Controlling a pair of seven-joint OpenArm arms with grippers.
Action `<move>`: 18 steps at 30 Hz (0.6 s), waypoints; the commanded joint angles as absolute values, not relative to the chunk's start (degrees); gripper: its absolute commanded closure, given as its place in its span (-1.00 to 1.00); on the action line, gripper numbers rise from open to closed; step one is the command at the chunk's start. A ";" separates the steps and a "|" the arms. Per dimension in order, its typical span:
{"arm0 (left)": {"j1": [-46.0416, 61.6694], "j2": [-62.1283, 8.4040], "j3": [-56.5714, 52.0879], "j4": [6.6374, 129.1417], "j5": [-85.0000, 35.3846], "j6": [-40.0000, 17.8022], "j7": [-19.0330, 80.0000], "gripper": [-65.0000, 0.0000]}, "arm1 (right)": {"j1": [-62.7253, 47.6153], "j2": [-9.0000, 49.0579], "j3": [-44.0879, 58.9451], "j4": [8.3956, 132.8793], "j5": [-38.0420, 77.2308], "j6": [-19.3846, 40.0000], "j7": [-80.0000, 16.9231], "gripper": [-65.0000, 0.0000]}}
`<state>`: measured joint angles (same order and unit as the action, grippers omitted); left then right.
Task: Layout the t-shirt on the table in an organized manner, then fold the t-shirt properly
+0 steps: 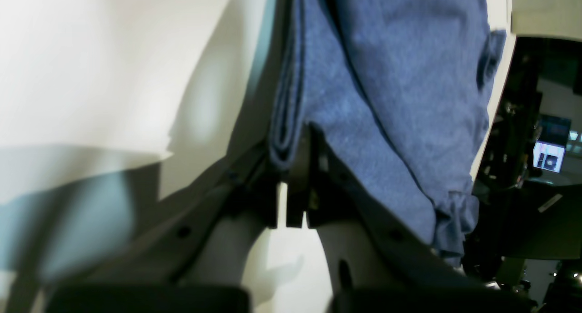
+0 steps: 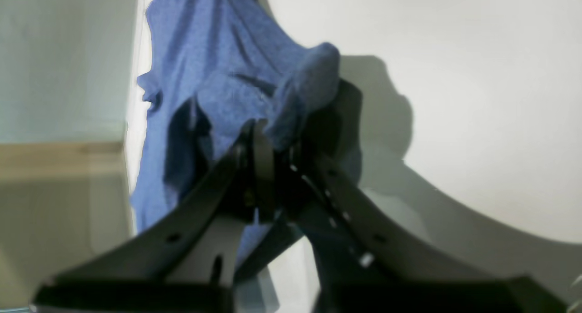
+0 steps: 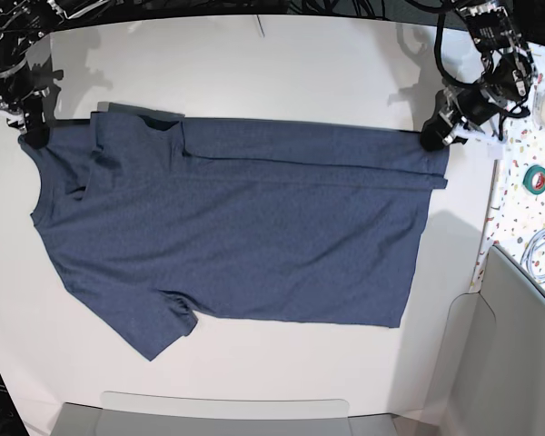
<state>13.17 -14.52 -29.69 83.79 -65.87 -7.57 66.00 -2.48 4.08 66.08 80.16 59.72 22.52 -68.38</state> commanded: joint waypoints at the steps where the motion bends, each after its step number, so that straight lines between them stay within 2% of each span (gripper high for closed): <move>1: 13.93 -15.43 -31.87 85.14 -66.07 -7.78 65.80 1.00 | -3.82 4.79 66.51 81.54 59.21 22.11 -67.65 1.00; 6: 20.97 -15.16 -36.79 88.84 -66.15 -7.78 68.70 1.00 | -10.51 4.79 66.77 84.97 60.00 22.29 -67.65 1.00; 12: 28.18 -12.79 -39.60 93.93 -66.15 -7.87 68.79 1.00 | -19.91 4.79 66.68 85.67 69.41 22.29 -67.65 1.00; 18: 32.57 -9.80 -40.22 95.16 -66.24 -7.96 68.79 1.00 | -22.55 5.23 66.86 85.76 71.25 22.29 -67.65 1.00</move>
